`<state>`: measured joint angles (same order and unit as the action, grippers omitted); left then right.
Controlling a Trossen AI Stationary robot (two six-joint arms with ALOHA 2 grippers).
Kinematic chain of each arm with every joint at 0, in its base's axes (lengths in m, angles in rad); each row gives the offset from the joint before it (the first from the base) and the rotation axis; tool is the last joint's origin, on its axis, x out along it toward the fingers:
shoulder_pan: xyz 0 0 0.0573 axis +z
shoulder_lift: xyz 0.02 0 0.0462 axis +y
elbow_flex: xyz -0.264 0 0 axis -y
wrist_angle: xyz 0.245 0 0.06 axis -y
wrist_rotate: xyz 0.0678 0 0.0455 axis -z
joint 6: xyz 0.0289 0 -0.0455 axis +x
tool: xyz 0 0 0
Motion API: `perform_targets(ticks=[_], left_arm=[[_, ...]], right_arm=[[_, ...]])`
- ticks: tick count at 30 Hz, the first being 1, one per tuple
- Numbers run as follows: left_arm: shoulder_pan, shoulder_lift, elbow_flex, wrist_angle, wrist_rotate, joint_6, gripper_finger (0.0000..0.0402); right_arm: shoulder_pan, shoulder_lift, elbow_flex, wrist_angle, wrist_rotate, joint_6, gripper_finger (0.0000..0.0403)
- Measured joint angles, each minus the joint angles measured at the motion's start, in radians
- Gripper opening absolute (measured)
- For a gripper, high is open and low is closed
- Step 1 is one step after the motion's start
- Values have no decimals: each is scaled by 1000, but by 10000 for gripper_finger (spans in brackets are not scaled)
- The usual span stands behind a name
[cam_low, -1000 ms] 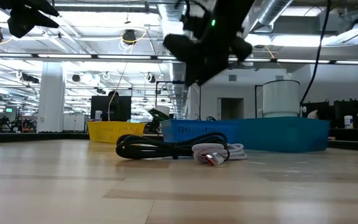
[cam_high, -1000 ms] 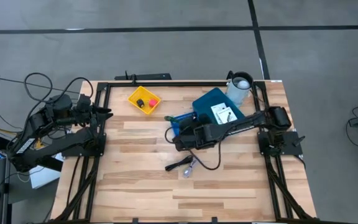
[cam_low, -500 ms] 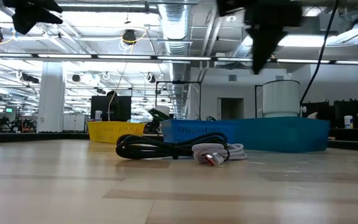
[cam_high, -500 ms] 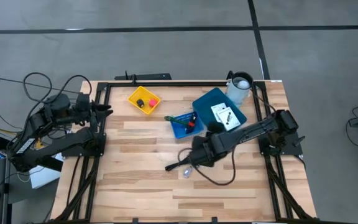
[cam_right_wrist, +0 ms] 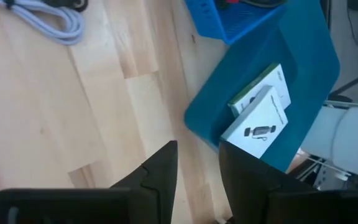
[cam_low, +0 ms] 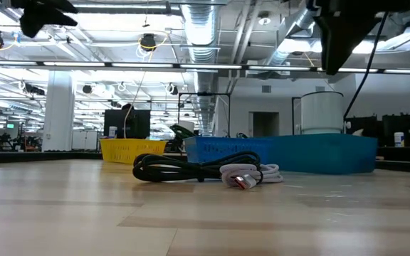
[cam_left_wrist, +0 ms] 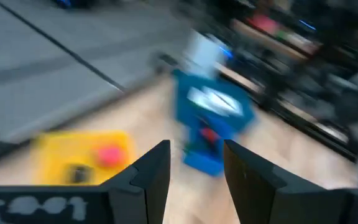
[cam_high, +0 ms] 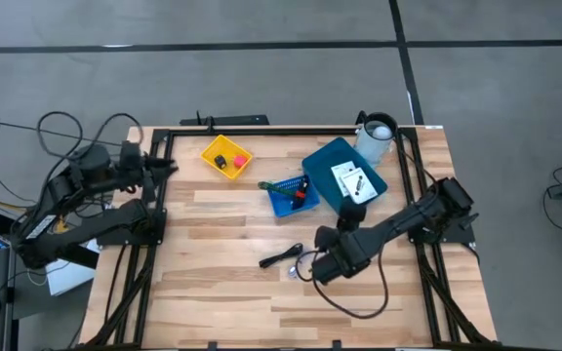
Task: Pick and place items into bin
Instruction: Put the black USB cable into the blue bin
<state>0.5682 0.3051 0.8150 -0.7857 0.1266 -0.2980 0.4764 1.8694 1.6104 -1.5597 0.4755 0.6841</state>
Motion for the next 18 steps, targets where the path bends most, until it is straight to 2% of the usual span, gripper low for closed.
perform_targets(ticks=[4,6,12,15,18], left_arm=[[-1,98,0,-8,299,-12,135],[-5,167,0,-8,364,-30,135],[-102,368,0,23,330,-39,135],[-213,462,0,105,322,-69,135],[-357,539,0,206,221,-122,135]], right_arm=[[33,0,0,-2,0,30,111],[50,0,0,-3,1,38,111],[98,0,0,-10,1,85,111],[128,0,0,-11,1,86,111],[156,0,0,-11,1,86,111]])
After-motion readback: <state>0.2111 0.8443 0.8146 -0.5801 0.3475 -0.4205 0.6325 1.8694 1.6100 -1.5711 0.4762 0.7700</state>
